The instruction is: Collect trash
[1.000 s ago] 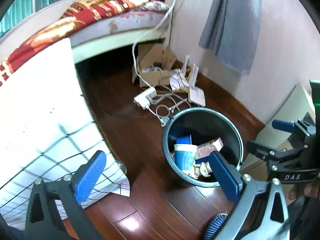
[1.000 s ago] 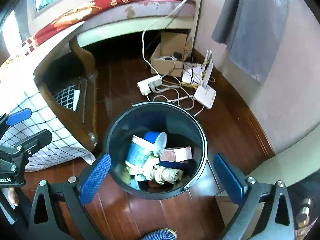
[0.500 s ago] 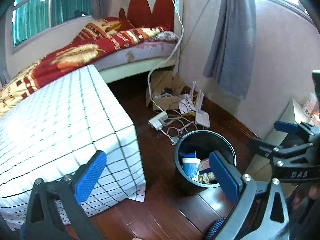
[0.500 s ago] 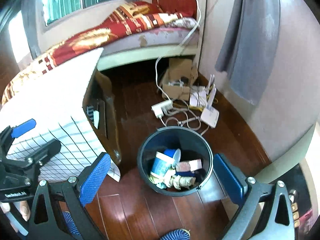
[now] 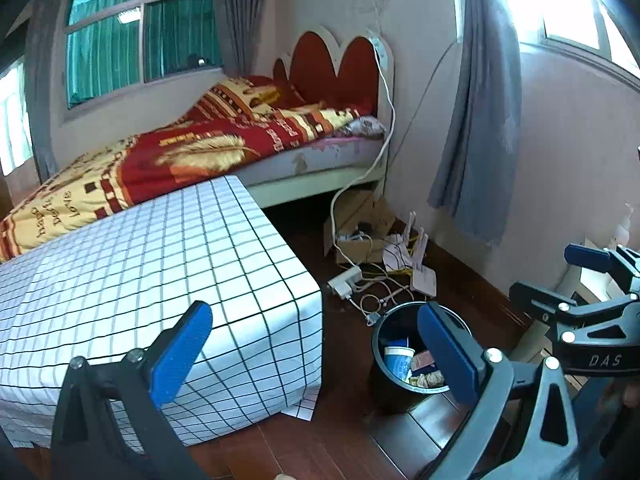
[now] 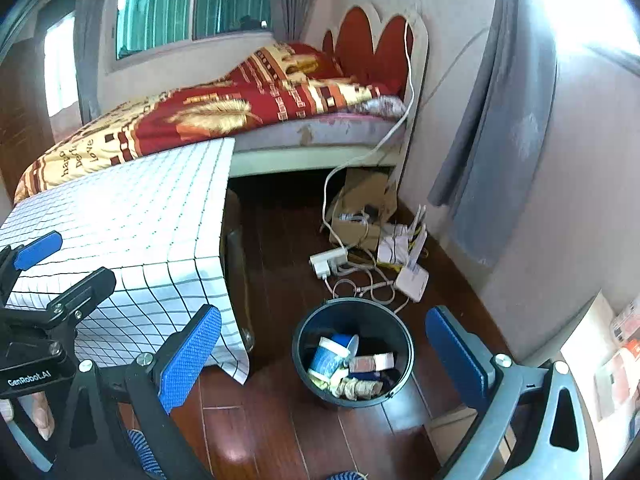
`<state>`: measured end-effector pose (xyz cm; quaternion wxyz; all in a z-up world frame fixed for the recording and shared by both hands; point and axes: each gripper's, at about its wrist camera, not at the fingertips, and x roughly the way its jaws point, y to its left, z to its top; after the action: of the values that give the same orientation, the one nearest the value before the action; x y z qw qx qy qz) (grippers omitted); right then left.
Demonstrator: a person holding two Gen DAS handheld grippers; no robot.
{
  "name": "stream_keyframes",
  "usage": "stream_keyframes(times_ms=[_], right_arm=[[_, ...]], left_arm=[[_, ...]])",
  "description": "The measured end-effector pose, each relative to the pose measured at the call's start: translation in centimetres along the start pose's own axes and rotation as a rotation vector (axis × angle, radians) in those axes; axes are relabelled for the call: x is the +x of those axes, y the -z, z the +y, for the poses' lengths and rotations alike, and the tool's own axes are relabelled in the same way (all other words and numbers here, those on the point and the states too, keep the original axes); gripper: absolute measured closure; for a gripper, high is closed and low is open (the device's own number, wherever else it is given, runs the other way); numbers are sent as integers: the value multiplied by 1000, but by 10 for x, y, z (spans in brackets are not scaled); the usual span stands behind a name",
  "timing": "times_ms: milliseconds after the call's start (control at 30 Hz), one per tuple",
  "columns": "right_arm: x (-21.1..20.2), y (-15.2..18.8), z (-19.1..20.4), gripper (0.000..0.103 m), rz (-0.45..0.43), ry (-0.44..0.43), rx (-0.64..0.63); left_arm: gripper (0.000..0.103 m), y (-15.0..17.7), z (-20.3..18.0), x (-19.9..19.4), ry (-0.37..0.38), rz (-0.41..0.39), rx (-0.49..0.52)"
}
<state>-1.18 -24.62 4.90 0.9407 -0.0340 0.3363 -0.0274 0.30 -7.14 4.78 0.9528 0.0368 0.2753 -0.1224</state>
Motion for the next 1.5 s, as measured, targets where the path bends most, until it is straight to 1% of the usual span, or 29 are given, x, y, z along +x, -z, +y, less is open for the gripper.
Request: stream_keyframes(times_ms=[133,233,367,667,1000,1500], right_arm=[[-18,-4,3,0,-53,8,3],[-23,-7,4,0,-69,13,3],[-25,-9,3,0,-72,19,-1],[-28,-6,0,0,-77,21,9],[-28,-4,-3,0,-79,21,21],[-28,-3,-4,0,-77,22,24]], left_arm=[[0,3,1,-15,-2,-27,-18],[0,3,2,-20,-7,-41,-28],[0,-1,7,-21,-15,-55,-27],[0,-3,9,-19,-20,-60,-27],[0,-2,0,-20,-18,-62,-3],[0,-1,-2,-22,-18,-64,-3]])
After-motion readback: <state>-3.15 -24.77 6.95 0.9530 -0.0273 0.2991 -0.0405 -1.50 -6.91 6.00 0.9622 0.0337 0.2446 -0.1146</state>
